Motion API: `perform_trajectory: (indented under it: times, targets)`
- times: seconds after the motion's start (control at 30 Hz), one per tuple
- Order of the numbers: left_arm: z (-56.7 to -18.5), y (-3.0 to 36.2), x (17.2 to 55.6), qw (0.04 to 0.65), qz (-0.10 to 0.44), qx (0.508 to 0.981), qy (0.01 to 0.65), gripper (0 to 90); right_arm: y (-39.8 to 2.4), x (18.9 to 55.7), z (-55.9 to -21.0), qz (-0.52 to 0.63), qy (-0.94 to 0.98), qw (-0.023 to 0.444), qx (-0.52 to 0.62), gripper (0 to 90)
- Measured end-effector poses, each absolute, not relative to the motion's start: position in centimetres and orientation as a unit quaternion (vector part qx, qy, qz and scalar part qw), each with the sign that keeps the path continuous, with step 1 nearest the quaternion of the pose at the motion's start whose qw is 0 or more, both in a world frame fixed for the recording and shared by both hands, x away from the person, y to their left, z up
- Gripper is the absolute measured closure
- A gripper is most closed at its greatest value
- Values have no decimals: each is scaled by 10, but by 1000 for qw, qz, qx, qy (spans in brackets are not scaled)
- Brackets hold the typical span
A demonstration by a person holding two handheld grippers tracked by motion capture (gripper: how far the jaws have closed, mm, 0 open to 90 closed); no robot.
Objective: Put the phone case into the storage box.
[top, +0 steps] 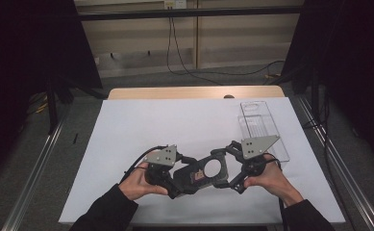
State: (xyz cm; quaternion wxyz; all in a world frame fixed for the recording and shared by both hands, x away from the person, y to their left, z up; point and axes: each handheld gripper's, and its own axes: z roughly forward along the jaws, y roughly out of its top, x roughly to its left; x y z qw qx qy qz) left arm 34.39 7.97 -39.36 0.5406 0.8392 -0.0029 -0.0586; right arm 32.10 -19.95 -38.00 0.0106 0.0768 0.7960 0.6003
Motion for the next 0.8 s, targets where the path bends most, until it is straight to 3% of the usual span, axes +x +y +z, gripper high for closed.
perform_trajectory:
  times: [0.8]
  targets:
    - [-399, 79, 347, 528, -62, 847, -11, 121, -200, 323, -382, 572, 816, -7, 81, 111]
